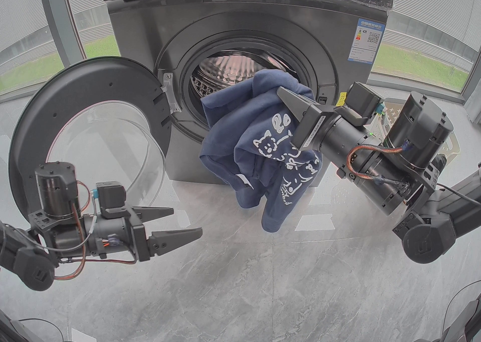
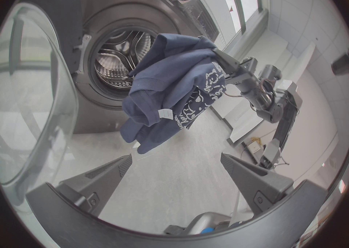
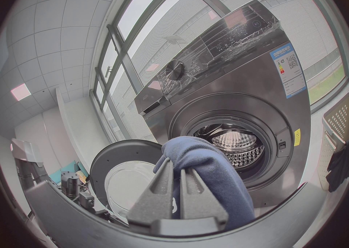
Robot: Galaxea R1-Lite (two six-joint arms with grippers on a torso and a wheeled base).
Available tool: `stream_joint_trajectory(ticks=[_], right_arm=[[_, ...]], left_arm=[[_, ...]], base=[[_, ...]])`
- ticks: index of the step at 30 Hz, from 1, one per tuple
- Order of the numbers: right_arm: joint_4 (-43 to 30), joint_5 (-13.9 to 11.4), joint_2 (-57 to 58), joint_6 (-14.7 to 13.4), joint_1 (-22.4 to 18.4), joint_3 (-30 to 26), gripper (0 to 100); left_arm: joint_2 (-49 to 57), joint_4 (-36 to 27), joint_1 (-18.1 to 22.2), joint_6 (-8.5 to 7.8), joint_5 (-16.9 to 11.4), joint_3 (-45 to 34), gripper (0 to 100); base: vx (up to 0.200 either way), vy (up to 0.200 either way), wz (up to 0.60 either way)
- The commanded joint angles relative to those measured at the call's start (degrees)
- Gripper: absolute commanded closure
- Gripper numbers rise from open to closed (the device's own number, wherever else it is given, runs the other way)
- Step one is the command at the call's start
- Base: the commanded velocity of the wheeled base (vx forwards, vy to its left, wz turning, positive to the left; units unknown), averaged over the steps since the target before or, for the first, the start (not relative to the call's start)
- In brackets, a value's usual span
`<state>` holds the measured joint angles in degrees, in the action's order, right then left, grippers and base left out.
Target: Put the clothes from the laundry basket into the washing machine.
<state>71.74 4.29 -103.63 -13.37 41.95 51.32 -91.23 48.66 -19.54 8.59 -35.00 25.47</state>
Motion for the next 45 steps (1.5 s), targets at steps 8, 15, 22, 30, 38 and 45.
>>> stream_joint_trajectory(ticks=[8,15,22,30,38,45], right_arm=[[-0.02,0.02,1.06,0.1,0.94,-0.08,100],[-0.02,0.02,1.15,0.1,0.94,-0.17,100],[0.07,0.02,1.24,0.01,1.29,-0.52,100],[-0.02,0.02,1.15,0.1,1.38,-0.61,100],[-0.02,0.1,0.98,0.1,1.29,-0.87,100],[-0.02,2.12,0.45,0.1,1.21,-0.79,100]], left_arm=[[-12.74,8.9,-1.9,6.61,-0.86,7.58,0],[-18.63,19.1,-1.46,9.07,0.02,8.9,0],[-20.74,22.26,-1.29,12.59,0.11,11.62,0],[-25.57,28.59,-1.11,13.03,5.47,16.02,0],[-25.13,30.44,-1.73,15.22,5.56,16.19,0],[-25.04,32.28,-3.31,15.4,5.47,16.11,0]], base=[[0.0,0.0,0.0],[0.0,0.0,0.0],[0.0,0.0,0.0],[0.0,0.0,0.0],[0.0,0.0,0.0],[0.0,0.0,0.0]])
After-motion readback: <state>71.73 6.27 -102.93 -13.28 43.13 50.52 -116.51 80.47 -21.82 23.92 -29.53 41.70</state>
